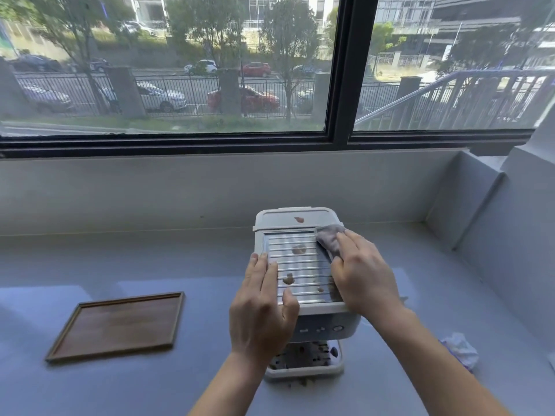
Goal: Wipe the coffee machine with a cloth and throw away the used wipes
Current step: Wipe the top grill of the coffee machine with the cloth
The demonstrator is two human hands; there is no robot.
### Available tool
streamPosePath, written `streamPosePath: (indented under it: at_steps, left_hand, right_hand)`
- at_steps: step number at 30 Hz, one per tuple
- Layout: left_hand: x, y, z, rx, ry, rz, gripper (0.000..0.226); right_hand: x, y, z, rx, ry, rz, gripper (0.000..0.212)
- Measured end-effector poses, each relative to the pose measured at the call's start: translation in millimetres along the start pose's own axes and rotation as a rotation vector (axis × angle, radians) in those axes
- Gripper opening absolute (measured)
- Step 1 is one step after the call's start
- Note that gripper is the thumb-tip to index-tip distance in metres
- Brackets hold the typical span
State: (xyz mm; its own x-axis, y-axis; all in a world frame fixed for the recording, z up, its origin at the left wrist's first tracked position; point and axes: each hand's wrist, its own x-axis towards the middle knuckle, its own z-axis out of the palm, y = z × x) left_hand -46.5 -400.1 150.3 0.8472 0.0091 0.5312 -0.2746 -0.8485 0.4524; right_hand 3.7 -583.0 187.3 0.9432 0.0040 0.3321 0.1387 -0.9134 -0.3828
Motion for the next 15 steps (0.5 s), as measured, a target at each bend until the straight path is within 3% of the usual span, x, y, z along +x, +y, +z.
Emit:
streamPosePath:
  at_steps: [8, 12, 15]
  left_hand:
    - [-6.2, -8.6, 16.3, -0.26, 0.277, 0.06, 0.022]
    - [-5.8, -10.3, 18.5, -0.273, 0.31, 0.084, 0.009]
    - [-7.4, -11.2, 19.1, -0.26, 0.316, 0.103, 0.007]
  right_hand:
    - [-27.3, 6.7, -0.8, 0.079, 0.07, -0.055, 0.047]
    - [-1.8, -1.0, -4.3, 0.154, 0.007, 0.034, 0.046]
    - [-13.6, -3.7, -11.8, 0.133, -0.006, -0.004, 0.04]
